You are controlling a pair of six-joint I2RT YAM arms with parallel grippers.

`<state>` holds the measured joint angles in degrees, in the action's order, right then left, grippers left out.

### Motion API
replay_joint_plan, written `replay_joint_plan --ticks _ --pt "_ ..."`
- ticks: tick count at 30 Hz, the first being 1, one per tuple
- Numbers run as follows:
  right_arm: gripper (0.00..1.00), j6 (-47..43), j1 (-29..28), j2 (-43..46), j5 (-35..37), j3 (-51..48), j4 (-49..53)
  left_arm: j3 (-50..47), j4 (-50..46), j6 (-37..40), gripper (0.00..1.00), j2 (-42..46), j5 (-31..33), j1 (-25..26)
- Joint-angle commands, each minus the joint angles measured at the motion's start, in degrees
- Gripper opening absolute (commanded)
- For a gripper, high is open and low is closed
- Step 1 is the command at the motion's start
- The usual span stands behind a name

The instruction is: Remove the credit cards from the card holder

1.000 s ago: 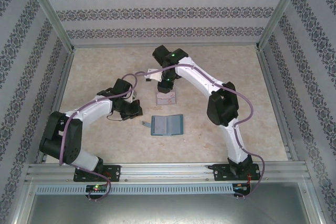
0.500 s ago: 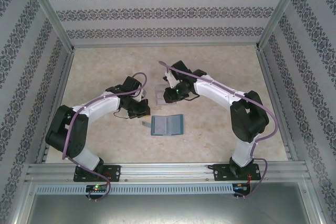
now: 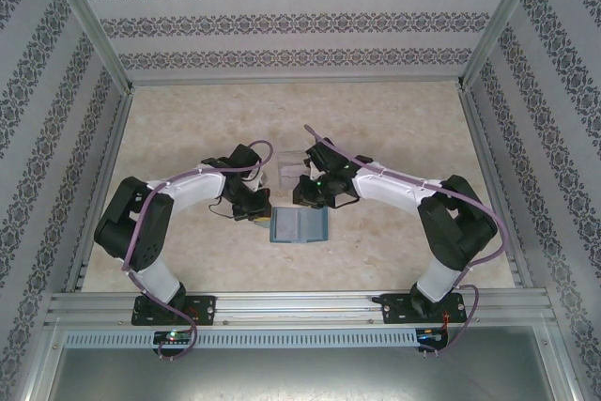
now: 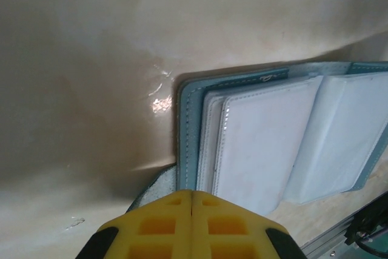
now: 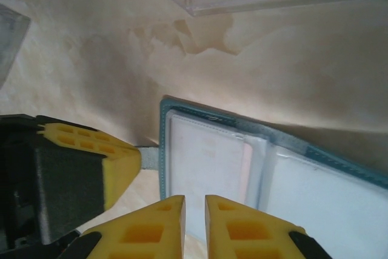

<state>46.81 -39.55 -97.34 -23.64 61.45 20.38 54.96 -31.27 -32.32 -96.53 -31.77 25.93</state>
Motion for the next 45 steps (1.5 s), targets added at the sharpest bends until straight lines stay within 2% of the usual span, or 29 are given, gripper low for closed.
replay_joint_plan --ticks 1,8,21,27,45 --pt "0.17 4.31 -2.09 -2.03 -2.20 0.18 -3.61 -0.85 -0.64 1.19 0.01 -1.36 -0.98 0.63" --pt "0.17 6.43 -5.28 -7.69 -4.02 2.70 -4.98 -1.97 0.08 1.18 0.01 -2.21 -1.04 0.62" --pt "0.20 6.59 -6.59 -11.90 -4.16 3.83 -3.90 -2.82 0.05 1.42 0.00 -2.96 -0.17 0.63" --pt "0.28 5.28 -7.17 -12.08 -0.52 5.20 1.62 -2.85 -0.07 1.25 0.00 -2.96 0.14 0.68" --pt "0.39 0.21 -10.06 -13.86 14.19 14.24 20.38 -2.29 -0.73 1.82 0.00 -3.04 -0.02 0.62"
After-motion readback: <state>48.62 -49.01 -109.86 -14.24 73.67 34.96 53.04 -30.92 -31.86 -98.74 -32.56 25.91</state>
